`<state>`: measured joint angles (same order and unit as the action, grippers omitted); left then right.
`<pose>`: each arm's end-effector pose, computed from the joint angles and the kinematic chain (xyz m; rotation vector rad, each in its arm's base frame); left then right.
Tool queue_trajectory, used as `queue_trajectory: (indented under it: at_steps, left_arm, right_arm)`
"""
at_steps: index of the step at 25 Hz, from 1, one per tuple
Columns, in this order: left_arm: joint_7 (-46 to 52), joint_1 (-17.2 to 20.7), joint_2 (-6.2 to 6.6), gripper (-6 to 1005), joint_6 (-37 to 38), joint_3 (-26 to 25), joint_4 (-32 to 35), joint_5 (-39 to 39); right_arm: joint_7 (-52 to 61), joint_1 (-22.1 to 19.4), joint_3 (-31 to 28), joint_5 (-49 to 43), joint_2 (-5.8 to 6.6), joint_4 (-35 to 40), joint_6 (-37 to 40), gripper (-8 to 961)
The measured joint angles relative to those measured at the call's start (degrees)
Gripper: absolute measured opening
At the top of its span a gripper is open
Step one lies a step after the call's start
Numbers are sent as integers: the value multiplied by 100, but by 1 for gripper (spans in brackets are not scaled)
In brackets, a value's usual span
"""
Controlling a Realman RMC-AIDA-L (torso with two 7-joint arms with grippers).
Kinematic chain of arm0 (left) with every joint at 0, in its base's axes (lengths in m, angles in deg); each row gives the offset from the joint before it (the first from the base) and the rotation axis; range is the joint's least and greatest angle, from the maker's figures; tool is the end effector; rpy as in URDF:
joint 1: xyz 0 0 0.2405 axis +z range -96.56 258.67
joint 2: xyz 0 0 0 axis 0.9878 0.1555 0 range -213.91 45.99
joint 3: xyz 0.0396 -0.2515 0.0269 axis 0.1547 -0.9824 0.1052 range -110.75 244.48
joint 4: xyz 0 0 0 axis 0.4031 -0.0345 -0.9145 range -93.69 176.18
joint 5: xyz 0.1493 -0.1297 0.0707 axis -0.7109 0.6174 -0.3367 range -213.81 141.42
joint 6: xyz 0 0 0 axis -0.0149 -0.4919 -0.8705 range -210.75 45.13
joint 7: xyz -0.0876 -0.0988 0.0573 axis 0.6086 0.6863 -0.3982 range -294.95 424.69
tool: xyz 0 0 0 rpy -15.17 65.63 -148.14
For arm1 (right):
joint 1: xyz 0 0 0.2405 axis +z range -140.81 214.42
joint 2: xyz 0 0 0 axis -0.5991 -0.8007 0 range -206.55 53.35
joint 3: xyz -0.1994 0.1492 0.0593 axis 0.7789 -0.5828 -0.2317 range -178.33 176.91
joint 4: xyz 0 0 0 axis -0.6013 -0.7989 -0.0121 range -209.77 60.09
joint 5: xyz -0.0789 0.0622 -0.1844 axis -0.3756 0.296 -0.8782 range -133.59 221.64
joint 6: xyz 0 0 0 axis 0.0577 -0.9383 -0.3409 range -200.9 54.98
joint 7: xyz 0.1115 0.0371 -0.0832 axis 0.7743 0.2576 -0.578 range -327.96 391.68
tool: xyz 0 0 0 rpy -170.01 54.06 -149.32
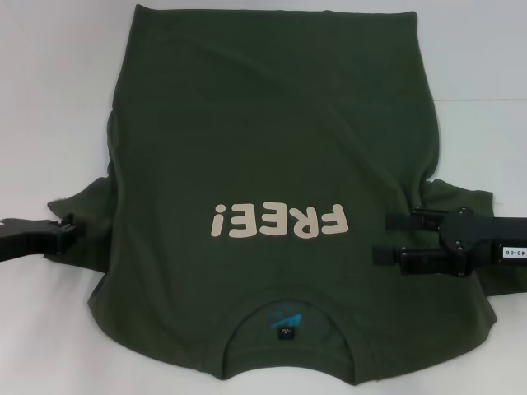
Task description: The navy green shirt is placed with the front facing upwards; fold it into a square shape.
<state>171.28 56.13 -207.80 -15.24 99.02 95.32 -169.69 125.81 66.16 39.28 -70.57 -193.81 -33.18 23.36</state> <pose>-0.3381 0.3416 0.0406 -2.1505 -1.1585 -0.2743 0.2586 0.3221 0.0222 -2.7650 0.8904 0.7519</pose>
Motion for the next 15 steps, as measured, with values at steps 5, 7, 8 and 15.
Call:
queue_trajectory:
  at_steps: [5, 7, 8, 15]
  left_arm:
    - [76, -3, 4, 149, -7, 156, 34, -4]
    - [111, -4, 9, 88, -6, 170, 65, -12]
    - [127, -4, 12, 58, -1, 170, 94, -15]
    - [428, -29, 26, -1, 48, 179, 355, -18]
  right_arm:
    - [-2, -1, -11, 3, 0, 0, 0, 893]
    - [-7, -1, -41, 8, 0, 0, 0, 893]
    - [-7, -1, -41, 8, 0, 0, 0, 892]
    - [-15, -1, -60, 9, 0, -36, 1, 892]
